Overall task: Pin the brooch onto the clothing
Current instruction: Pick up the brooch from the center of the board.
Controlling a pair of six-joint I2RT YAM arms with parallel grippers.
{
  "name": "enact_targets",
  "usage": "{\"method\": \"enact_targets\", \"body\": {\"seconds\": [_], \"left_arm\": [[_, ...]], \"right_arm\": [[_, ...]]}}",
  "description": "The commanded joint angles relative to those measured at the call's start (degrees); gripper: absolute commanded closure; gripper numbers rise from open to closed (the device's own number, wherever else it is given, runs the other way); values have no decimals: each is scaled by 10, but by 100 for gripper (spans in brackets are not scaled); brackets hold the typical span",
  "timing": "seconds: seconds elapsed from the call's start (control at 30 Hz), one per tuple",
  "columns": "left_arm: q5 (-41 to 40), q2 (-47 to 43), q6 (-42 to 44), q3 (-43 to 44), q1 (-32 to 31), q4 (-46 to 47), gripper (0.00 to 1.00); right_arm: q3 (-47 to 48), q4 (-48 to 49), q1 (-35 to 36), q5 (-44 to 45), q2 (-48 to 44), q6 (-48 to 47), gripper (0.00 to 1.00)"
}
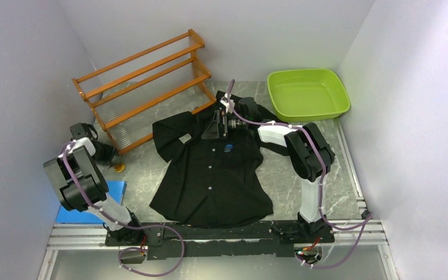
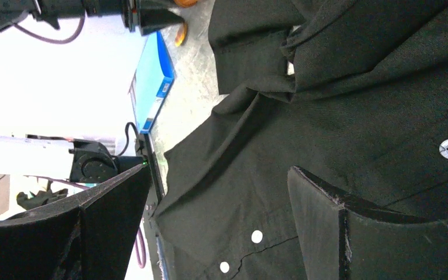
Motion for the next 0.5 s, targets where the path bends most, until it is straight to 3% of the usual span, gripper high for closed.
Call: {"method": "enact_targets", "body": {"seconds": [0.0,0.17,0.27,0.37,0.47], "left_arm": [[-6,-36,-18,-89,-28,-50,56],[32,-89,-41,-162,-44,-20,57],[55,-107,-59,-189,-88,3,57],[56,-124,-68,-185,-134,-1,56],[6,-188,-62,-169,-159,-42,49]], "right_arm": [[-6,33,-5,-13,-33,1,9],[-8,36,-4,-12,-38,1,9],[-10,36,-5,-11,-39,1,9],[-12,33,-5,-10,-41,-2,9],[-15,21,-5,-3,-50,-13,9]]}}
